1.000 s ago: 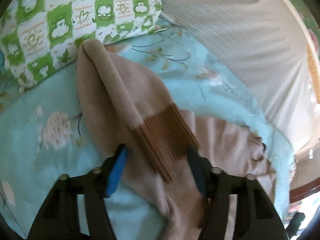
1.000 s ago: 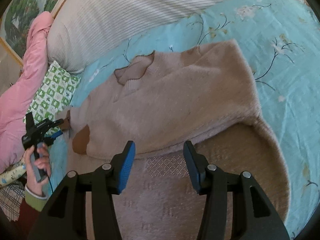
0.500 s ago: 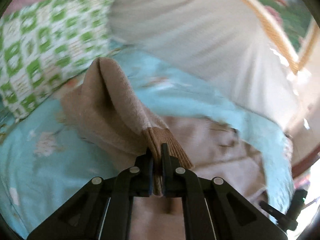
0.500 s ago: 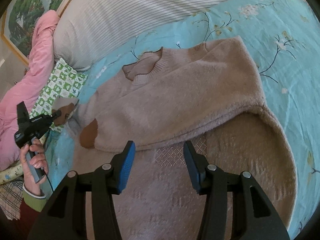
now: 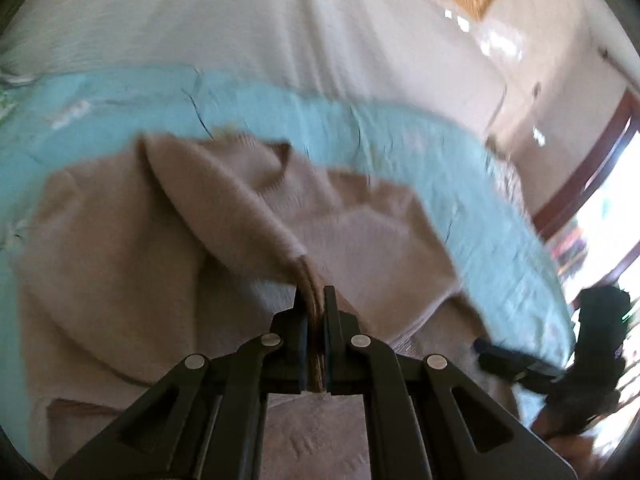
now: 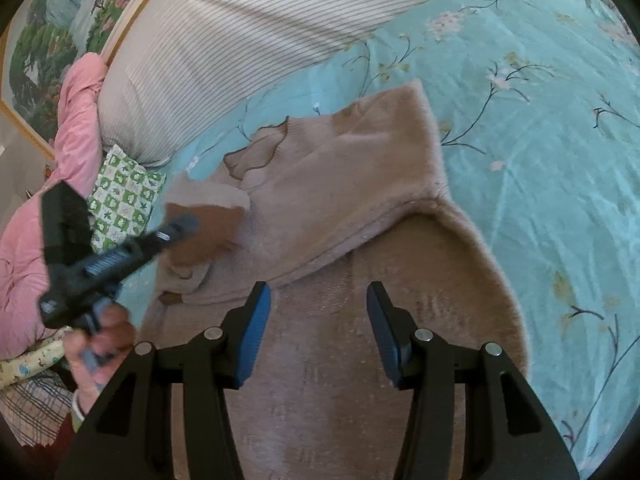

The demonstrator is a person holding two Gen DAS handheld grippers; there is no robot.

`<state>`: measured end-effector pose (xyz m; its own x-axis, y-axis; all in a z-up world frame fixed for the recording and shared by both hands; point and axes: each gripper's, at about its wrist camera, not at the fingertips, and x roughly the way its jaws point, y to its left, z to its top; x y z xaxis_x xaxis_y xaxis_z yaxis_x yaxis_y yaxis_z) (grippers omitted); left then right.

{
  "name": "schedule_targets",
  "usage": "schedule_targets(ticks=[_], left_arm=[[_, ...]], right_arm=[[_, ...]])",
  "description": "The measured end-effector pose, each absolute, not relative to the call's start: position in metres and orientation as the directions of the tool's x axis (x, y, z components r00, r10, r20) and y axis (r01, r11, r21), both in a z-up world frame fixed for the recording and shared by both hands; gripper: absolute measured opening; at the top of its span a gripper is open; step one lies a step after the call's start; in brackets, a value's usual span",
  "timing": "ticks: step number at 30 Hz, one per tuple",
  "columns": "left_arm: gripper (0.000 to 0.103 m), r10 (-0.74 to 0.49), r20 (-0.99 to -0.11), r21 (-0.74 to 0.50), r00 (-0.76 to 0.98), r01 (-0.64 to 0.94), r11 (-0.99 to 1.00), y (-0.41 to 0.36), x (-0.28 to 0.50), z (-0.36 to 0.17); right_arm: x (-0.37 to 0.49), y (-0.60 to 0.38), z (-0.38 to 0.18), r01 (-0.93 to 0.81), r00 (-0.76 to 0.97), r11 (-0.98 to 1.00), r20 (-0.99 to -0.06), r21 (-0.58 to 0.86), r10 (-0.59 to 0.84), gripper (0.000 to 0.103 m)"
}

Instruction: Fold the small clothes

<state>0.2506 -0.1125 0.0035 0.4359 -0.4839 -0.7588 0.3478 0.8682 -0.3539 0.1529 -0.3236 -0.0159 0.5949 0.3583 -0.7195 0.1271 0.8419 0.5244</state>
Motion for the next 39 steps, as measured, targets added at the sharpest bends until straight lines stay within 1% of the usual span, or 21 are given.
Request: schedule_targets(ticks=[2,5,7,8,10,14,16,18,21,23,24,25,26,27,28,30,31,33,35,36,39], left_arm=[[0.008,-0.458,-0.791,-0.328,0.405,0.351,0.877,-0.116,0.248,-0.011],[0.022,-0.445,-0.798,-0.311,0.406,0.354,0.882,-0.104,0.239,-0.013],[0.049,-0.420,-0.799,-0.284,0.430,0.344,0.895,-0.089,0.230,-0.006],[0.051,-0.409,-0.793,-0.273,0.451,0.337,0.901,-0.077,0.220,-0.001],[0.052,-0.394,-0.787,-0.260,0.475,0.324,0.910,-0.058,0.208,0.006],[0.053,-0.308,-0.788,-0.200,0.533,0.251,0.947,-0.008,0.187,0.015],[0.057,-0.245,-0.793,-0.149,0.558,0.212,0.966,0.011,0.184,0.012],[0.057,-0.195,-0.807,-0.116,0.557,0.174,0.978,0.024,0.189,0.002],[0.057,-0.121,-0.829,-0.052,0.547,0.139,0.989,0.033,0.197,-0.014],[0.057,-0.050,-0.840,0.017,0.541,0.118,0.993,0.028,0.204,-0.025],[0.058,-0.023,-0.843,0.040,0.538,0.106,0.994,0.028,0.206,-0.030],[0.059,-0.011,-0.844,0.049,0.537,0.097,0.994,0.029,0.207,-0.034],[0.059,-0.008,-0.844,0.050,0.537,0.092,0.995,0.031,0.208,-0.038],[0.059,-0.006,-0.843,0.049,0.537,0.088,0.995,0.033,0.210,-0.039],[0.059,-0.004,-0.843,0.048,0.538,0.082,0.995,0.033,0.212,-0.040],[0.059,0.023,-0.837,0.053,0.547,0.040,0.998,0.036,0.219,-0.038],[0.059,0.048,-0.832,0.058,0.553,0.001,0.998,0.038,0.223,-0.036],[0.057,0.106,-0.819,0.077,0.564,-0.075,0.994,0.044,0.228,-0.032],[0.056,0.141,-0.820,0.066,0.554,-0.154,0.986,0.058,0.231,-0.032],[0.056,0.126,-0.826,0.034,0.550,-0.174,0.984,0.064,0.230,-0.034],[0.056,0.073,-0.838,-0.049,0.541,-0.208,0.977,0.082,0.227,-0.038]], right_arm=[[0.156,-0.323,-0.015,0.107,0.595,0.851,-0.719,0.515,0.360,0.051],[0.161,-0.314,-0.014,0.062,0.589,0.875,-0.726,0.480,0.356,0.052],[0.166,-0.306,-0.013,0.019,0.588,0.883,-0.720,0.469,0.369,0.055],[0.168,-0.300,-0.013,-0.007,0.586,0.890,-0.719,0.456,0.373,0.057],[0.174,-0.286,-0.012,-0.053,0.583,0.904,-0.722,0.424,0.373,0.060],[0.185,-0.253,-0.011,-0.162,0.573,0.917,-0.722,0.364,0.388,0.064],[0.192,-0.231,-0.011,-0.235,0.564,0.917,-0.724,0.321,0.398,0.067],[0.199,-0.210,-0.013,-0.295,0.559,0.918,-0.731,0.265,0.391,0.068],[0.213,-0.181,-0.022,-0.346,0.566,0.927,-0.756,0.143,0.327,0.068],[0.225,-0.173,-0.033,-0.327,0.559,0.941,-0.786,0.084,0.264,0.068],[0.230,-0.174,-0.037,-0.319,0.548,0.944,-0.797,0.082,0.254,0.062],[0.236,-0.178,-0.040,-0.308,0.529,0.945,-0.807,0.106,0.263,0.040],[0.239,-0.186,-0.040,-0.292,0.515,0.948,-0.813,0.130,0.270,0.029],[0.242,-0.194,-0.038,-0.272,0.506,0.949,-0.815,0.162,0.284,0.015],[0.245,-0.204,-0.033,-0.252,0.494,0.941,-0.807,0.224,0.324,0.015],[0.247,-0.235,-0.017,-0.205,0.483,0.879,-0.737,0.430,0.473,0.014],[0.247,-0.259,-0.007,-0.173,0.489,0.805,-0.660,0.568,0.571,0.013],[0.244,-0.301,0.006,-0.119,0.519,0.659,-0.519,0.743,0.679,0.012],[0.241,-0.339,0.016,-0.065,0.574,0.607,-0.468,0.792,0.671,0.012],[0.240,-0.353,0.019,-0.039,0.596,0.610,-0.472,0.791,0.650,0.011],[0.237,-0.392,0.010,0.076,0.612,0.634,-0.538,0.770,0.579,0.009]])
